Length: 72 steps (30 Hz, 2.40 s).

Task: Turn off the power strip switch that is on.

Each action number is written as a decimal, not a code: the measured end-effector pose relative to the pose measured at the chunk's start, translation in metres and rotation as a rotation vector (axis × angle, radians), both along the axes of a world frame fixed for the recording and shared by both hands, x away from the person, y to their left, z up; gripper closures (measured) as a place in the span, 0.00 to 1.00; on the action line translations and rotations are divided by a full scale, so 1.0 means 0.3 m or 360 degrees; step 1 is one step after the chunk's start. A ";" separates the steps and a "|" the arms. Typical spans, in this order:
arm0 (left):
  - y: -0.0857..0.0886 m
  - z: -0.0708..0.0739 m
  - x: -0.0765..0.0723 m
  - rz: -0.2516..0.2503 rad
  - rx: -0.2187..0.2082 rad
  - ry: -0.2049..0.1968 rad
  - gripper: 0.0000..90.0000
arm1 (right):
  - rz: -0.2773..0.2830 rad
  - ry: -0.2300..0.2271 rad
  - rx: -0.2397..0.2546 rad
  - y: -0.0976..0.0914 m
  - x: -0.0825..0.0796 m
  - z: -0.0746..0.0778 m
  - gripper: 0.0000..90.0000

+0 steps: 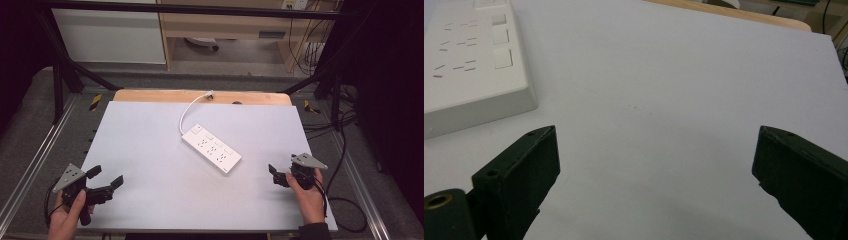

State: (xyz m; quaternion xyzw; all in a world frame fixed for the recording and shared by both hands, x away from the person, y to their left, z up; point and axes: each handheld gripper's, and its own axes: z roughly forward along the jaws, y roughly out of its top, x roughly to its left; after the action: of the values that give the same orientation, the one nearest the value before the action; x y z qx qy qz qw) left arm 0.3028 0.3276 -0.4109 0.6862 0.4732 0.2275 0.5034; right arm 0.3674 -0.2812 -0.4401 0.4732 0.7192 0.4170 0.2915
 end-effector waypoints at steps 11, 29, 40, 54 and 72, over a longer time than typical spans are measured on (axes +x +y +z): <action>-0.009 -0.010 0.001 -0.0029 0.0016 0.0039 0.07 | -0.0009 -0.0013 0.0031 -0.006 -0.003 0.003 0.08; -0.004 -0.006 -0.003 -0.0032 0.0005 0.0014 0.07 | 0.0059 -0.0122 0.0095 0.016 -0.013 0.039 0.07; -0.004 -0.004 -0.003 -0.0022 0.0013 0.0009 0.07 | 0.0101 -0.0103 0.0094 0.038 -0.016 0.062 0.05; 0.003 -0.010 0.000 -0.0016 0.0016 0.0027 0.07 | 0.0130 -0.0058 0.0141 0.080 0.028 0.141 0.04; 0.001 -0.011 0.000 -0.0022 0.0014 0.0030 0.06 | 0.0198 -0.0034 0.0134 0.136 0.098 0.229 0.21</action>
State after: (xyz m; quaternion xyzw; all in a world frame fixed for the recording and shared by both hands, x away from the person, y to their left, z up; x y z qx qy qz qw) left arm 0.3027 0.3278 -0.4142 0.6938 0.4723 0.2196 0.4973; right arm 0.3967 -0.2404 -0.3713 0.4349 0.7259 0.4693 0.2524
